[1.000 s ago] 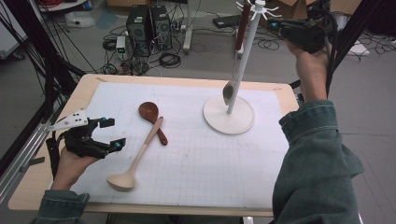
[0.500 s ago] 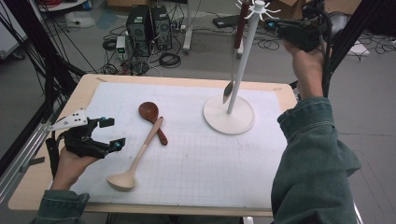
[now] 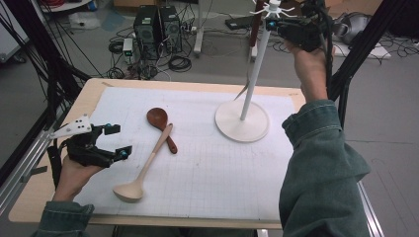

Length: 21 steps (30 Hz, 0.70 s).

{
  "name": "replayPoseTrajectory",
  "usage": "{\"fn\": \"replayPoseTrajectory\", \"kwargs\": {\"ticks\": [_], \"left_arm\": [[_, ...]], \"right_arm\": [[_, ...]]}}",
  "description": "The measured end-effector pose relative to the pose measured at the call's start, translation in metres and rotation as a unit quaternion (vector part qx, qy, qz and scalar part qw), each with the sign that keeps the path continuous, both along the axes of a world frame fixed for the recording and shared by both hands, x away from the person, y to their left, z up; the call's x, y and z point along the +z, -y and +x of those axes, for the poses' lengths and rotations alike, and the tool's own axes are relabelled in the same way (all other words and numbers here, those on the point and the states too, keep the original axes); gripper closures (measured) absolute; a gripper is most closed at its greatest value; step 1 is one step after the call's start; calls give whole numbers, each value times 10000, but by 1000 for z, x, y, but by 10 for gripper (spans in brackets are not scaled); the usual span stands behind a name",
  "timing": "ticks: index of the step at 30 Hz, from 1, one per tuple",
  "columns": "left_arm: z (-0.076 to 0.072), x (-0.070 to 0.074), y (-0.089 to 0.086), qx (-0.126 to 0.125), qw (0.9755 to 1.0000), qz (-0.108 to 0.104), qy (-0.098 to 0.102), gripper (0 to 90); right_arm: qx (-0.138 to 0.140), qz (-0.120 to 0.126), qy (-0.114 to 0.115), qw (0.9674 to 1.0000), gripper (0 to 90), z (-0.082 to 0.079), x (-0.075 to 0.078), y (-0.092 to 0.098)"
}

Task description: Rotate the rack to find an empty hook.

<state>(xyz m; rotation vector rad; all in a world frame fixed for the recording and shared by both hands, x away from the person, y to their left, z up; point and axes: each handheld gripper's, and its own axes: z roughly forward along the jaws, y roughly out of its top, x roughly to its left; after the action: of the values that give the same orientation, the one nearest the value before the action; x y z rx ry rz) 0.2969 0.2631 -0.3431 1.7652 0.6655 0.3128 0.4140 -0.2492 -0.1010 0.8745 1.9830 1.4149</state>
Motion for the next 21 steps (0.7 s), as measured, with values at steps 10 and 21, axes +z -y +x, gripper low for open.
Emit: {"fn": "replayPoseTrajectory", "kwargs": {"ticks": [10,21], "left_arm": [[1,-1,0,-2,10000,22,-40,70],[1,-2,2,-32,10000,70,-55,74]], "right_arm": [[371,201,4,9991,831,-12,-8,5],[769,394,-120,9962,627,-28,-33,10]]}}
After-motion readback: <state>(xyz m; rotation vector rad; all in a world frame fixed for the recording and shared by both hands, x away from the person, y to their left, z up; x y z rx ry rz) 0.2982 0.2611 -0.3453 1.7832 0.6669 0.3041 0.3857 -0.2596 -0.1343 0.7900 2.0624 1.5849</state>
